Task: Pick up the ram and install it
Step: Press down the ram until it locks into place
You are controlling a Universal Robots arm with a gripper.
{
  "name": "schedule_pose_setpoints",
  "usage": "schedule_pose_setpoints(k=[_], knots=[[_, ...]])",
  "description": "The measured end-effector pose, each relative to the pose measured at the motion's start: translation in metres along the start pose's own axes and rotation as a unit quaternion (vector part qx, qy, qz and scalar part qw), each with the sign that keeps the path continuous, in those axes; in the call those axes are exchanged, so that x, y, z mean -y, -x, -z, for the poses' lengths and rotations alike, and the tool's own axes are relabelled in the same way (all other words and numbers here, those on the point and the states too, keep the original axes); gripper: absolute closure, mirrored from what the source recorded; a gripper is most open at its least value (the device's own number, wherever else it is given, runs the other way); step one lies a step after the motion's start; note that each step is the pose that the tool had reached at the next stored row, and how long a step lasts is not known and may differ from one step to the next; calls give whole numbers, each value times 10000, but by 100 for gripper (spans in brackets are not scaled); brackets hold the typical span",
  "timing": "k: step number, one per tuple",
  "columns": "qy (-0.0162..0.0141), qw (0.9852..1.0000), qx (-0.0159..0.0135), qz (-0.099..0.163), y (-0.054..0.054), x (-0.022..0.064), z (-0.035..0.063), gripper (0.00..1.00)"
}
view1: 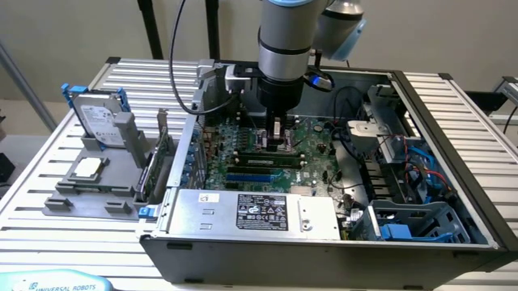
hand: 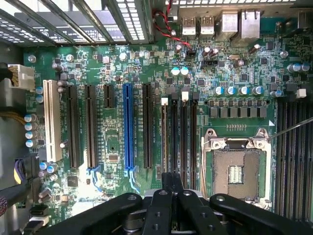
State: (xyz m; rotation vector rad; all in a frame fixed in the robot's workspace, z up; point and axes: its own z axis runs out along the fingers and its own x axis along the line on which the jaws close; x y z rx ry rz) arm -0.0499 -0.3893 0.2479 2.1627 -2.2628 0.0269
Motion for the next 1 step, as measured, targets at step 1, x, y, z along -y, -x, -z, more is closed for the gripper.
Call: schedule_pose_setpoints(k=[1], knots=[[0,10000,0,0,0,0,0,89]])
